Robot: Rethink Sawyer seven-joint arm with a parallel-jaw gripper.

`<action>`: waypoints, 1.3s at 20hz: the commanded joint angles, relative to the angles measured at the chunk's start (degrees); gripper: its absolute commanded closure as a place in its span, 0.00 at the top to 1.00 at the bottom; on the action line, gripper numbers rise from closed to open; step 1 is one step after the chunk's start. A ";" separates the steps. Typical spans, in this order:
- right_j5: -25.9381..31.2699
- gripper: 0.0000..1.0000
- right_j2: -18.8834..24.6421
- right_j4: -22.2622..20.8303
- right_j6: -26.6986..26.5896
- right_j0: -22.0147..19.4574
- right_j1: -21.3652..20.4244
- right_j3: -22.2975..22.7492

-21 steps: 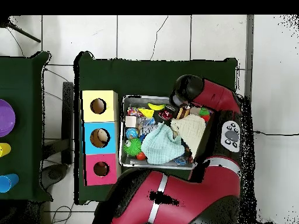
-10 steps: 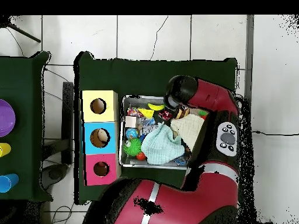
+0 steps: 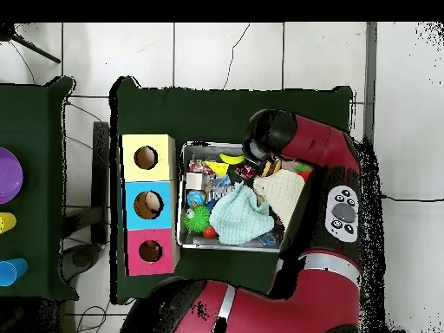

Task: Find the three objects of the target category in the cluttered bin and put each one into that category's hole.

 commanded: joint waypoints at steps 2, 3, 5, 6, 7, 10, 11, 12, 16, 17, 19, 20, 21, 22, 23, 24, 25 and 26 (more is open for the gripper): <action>-4.50 1.00 6.57 -3.47 -5.69 -2.15 -0.74 9.82; -5.02 1.00 6.83 -3.53 -5.91 -2.41 -0.65 10.29; -5.98 1.00 6.86 -4.01 -5.97 -2.41 -0.30 10.37; -6.42 1.00 6.97 -4.17 -5.99 -2.46 -0.05 10.30; -6.79 1.00 7.25 -4.39 -6.29 -2.65 0.67 10.02; -7.14 1.00 7.45 -4.84 -6.34 -2.66 2.11 8.92; -7.45 1.00 7.13 -5.33 -5.97 -2.38 2.57 8.48; -7.68 1.00 7.15 -5.53 -5.87 -2.39 2.80 8.37; -8.97 1.00 8.02 -5.99 -5.48 -3.06 3.56 8.70; -9.01 1.00 8.21 -6.03 -5.23 -3.15 3.77 8.72; -8.49 1.00 8.36 -6.19 -4.99 -3.15 3.94 8.46; -8.41 1.00 8.43 -6.26 -4.86 -3.14 3.96 8.47; -8.35 1.00 8.56 -6.22 -4.58 -3.16 4.14 8.52; -8.25 1.00 8.66 -6.36 -4.49 -3.18 4.11 8.55; -8.07 1.00 8.74 -6.28 -4.28 -3.18 3.99 8.74; -7.88 1.00 8.82 -6.30 -4.25 -3.20 3.94 8.78; -8.00 1.00 8.79 -6.33 -4.08 -3.08 3.74 9.03; -8.05 1.00 8.74 -6.38 -3.92 -3.02 3.69 9.10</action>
